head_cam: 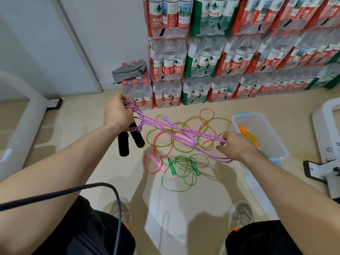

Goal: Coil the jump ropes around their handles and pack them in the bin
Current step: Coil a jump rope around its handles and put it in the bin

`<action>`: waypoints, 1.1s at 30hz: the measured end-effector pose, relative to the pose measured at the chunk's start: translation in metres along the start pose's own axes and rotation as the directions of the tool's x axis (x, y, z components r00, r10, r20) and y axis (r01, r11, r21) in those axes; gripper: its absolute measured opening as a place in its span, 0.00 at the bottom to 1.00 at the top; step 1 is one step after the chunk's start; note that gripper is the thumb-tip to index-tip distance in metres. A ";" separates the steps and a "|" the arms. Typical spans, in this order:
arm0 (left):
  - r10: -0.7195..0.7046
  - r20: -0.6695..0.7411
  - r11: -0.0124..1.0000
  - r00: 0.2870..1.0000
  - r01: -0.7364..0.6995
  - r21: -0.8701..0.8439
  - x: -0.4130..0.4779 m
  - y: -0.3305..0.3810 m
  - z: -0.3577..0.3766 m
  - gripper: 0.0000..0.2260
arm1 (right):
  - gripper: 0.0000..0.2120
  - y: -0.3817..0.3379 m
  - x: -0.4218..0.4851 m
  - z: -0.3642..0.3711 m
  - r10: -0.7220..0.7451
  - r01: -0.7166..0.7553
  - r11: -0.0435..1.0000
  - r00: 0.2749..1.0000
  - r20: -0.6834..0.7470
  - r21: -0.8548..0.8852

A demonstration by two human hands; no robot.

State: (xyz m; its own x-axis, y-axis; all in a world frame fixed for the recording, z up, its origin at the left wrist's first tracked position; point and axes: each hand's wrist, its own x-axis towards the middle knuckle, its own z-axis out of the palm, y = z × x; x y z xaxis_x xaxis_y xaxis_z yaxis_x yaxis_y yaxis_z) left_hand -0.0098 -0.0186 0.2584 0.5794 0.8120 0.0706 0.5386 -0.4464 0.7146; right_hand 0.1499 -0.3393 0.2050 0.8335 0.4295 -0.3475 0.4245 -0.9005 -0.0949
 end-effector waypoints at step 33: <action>-0.002 0.292 0.959 0.957 0.085 -0.270 -0.052 0.055 0.028 0.08 | 0.07 -0.088 -0.040 -0.031 -0.389 0.459 0.668 0.886 -0.252 0.586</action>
State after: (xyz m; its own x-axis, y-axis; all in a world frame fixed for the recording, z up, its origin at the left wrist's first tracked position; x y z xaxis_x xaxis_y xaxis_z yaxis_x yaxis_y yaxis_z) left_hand 0.0071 -0.0961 0.2743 0.7314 0.6680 -0.1372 0.4002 -0.2575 0.8795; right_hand 0.0898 -0.2749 0.2561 0.6626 0.7481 -0.0362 0.4592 -0.4439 -0.7695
